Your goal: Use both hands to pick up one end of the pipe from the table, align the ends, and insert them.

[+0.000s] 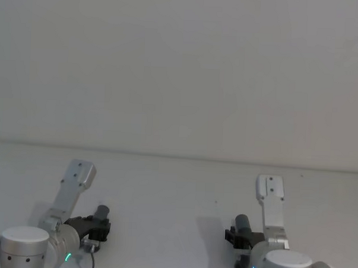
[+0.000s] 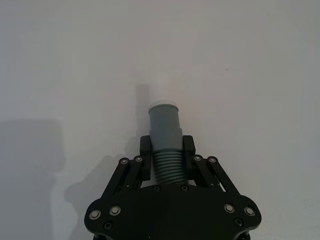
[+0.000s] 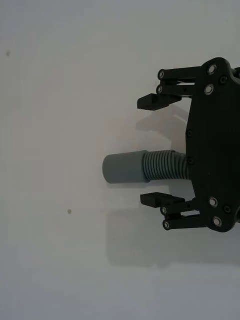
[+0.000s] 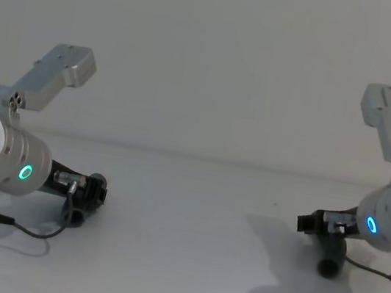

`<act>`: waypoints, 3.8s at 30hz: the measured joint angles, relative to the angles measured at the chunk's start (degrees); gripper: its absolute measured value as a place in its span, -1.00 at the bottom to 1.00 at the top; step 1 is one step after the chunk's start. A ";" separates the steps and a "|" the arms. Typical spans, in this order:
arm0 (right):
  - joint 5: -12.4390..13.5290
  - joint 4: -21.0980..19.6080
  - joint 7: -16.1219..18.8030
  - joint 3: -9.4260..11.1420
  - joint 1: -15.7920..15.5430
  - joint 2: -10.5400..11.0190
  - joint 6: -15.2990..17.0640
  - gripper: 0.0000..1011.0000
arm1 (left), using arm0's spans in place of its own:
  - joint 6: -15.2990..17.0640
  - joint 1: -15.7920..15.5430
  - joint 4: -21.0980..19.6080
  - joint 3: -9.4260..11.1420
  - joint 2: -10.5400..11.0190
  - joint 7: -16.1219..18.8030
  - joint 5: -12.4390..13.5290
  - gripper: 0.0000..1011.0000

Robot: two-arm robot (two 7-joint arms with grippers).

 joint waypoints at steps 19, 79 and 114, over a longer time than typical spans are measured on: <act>0.23 0.38 -0.18 1.00 -0.09 -1.49 1.71 0.83 | 0.00 0.00 0.00 0.00 0.00 0.00 0.00 -0.34; 0.56 -2.89 8.14 -1.34 -1.56 2.70 0.38 -0.48 | 0.00 0.00 -0.01 0.00 0.00 0.00 0.01 -0.34; 1.45 -9.28 35.91 -7.24 -4.84 19.27 -23.38 -0.48 | 0.00 0.00 0.00 0.00 0.00 0.00 0.00 -0.34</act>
